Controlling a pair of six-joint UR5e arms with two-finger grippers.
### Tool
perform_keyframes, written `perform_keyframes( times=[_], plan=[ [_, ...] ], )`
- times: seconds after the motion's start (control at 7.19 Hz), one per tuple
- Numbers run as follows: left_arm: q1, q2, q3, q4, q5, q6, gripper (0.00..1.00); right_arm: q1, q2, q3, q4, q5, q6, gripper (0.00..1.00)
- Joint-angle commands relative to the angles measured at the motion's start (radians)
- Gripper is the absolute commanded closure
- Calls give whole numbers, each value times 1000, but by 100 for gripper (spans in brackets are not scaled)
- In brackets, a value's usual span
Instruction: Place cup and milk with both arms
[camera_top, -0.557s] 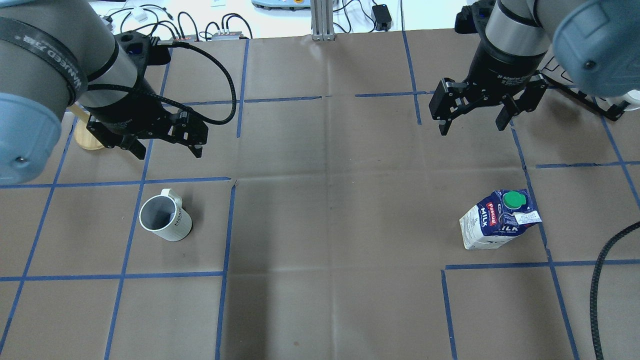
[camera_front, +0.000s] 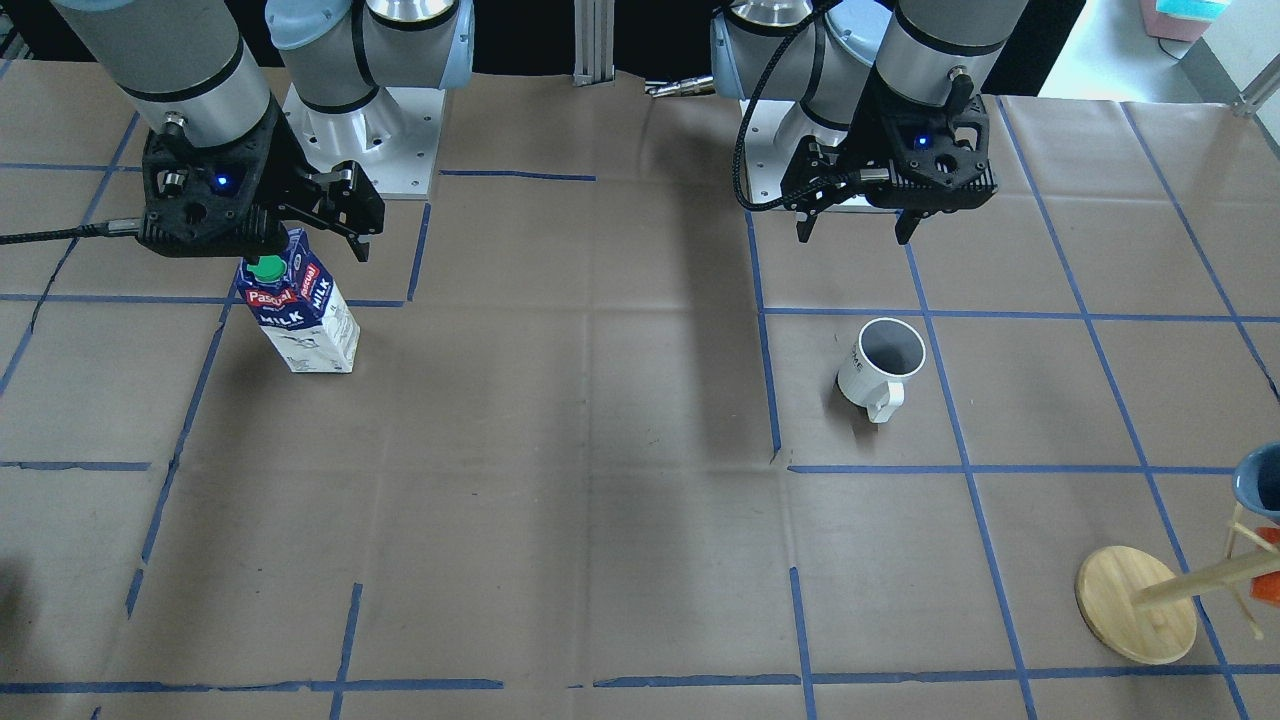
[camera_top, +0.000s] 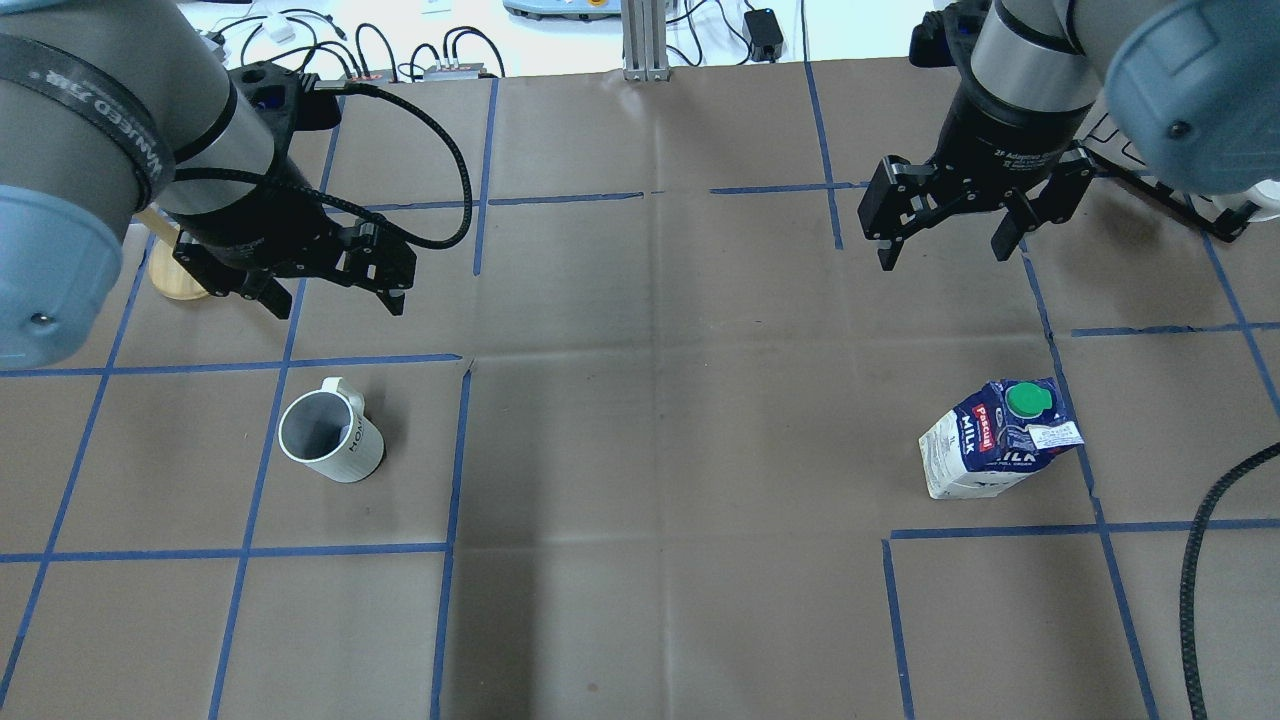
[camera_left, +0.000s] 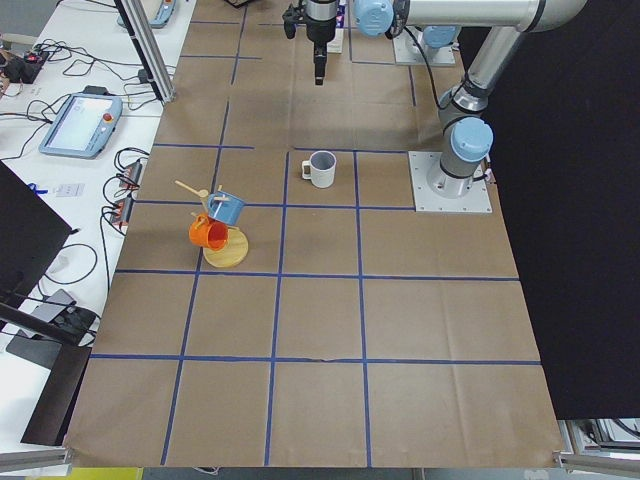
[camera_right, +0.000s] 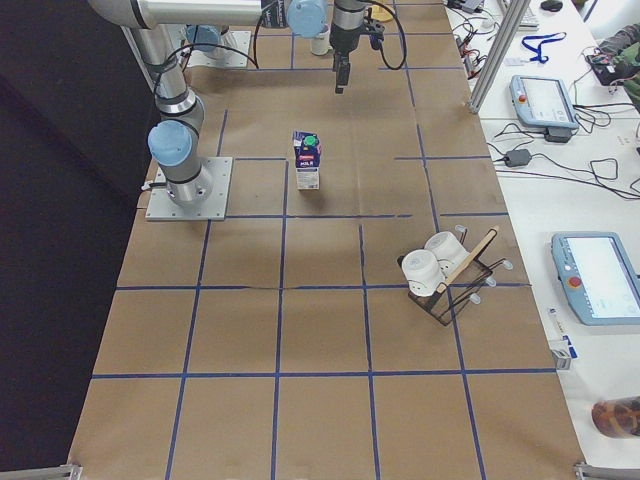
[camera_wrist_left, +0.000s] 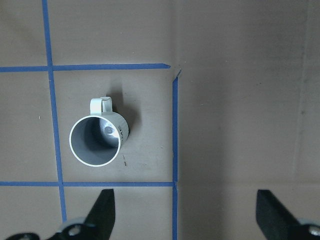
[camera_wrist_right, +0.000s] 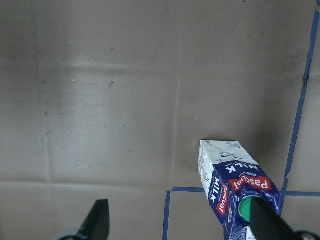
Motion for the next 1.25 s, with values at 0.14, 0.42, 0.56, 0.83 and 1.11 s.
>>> perform_keyframes(
  times=[0.14,0.42,0.56,0.83,1.11],
  plan=[
    [0,0,0,0,1,0,0,0,0,0,0,0,0,0],
    [0,0,0,0,3,0,0,0,0,0,0,0,1,0],
    [0,0,0,0,8,3,0,0,0,0,0,0,2,0],
    [0,5,0,-14,15,90,0,0,0,0,0,0,3,0],
    [5,25,-5,-50,15,111,0,0,-2,0,0,0,3,0]
  ],
)
